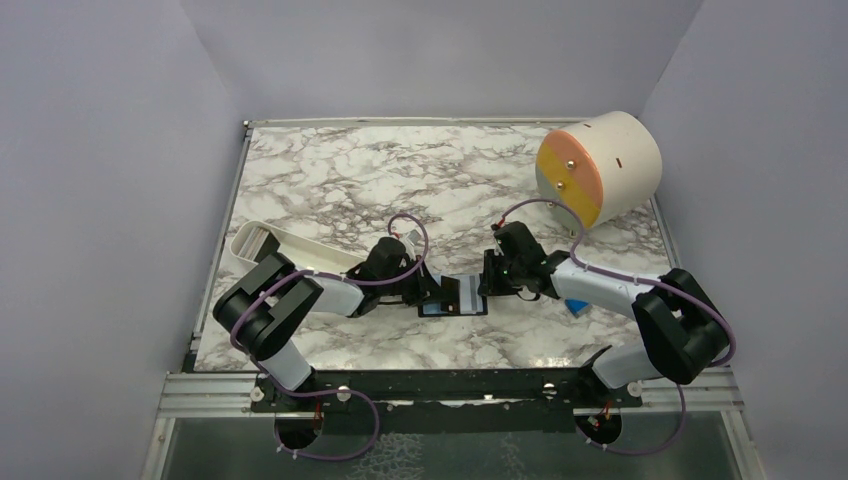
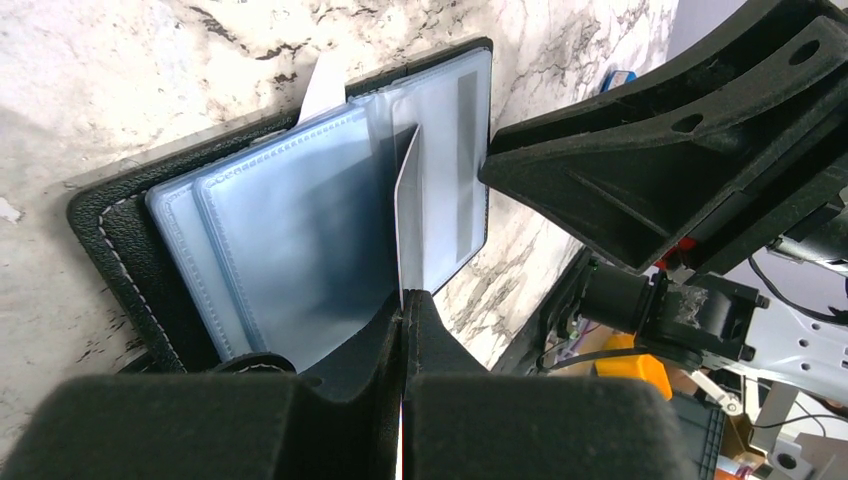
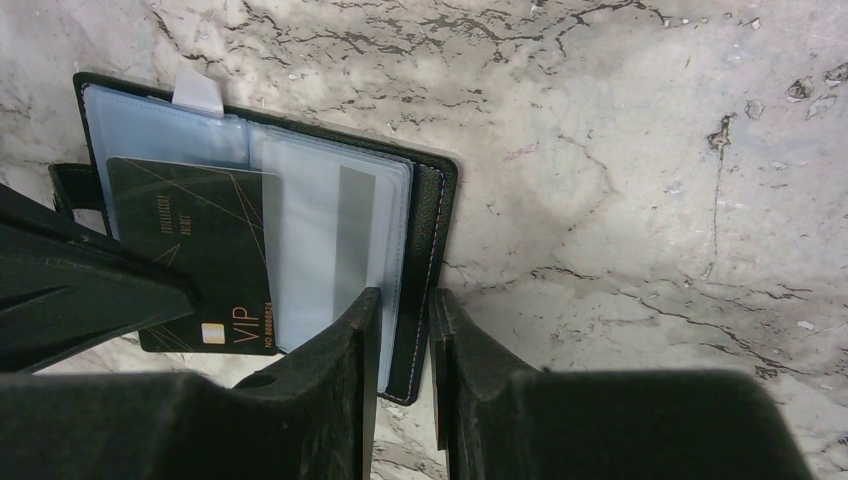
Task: Put the credit cards into the card holder
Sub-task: Insert the credit card into the card holder.
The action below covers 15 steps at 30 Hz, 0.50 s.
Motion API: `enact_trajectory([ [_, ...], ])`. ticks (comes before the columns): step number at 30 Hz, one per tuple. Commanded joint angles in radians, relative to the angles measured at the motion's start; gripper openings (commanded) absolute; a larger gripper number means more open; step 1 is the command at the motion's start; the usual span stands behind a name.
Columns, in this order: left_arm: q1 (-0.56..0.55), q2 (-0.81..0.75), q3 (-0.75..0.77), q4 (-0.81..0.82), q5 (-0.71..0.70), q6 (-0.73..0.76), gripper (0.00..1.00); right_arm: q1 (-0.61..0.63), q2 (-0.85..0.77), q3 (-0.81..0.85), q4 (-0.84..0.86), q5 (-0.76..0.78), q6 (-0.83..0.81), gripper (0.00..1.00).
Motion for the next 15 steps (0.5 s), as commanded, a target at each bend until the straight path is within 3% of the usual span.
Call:
enact_trajectory([
  [1,-0.007,0.021,-0.011,0.005,-0.059,0.006,0.00,-0.001,0.003,-0.013,-0.002,0.000,0.005,0.23],
  [15,-0.015,0.028,-0.010,0.010,-0.091,-0.005,0.00,-0.001,0.002,-0.015,0.001,-0.005,0.011,0.23],
])
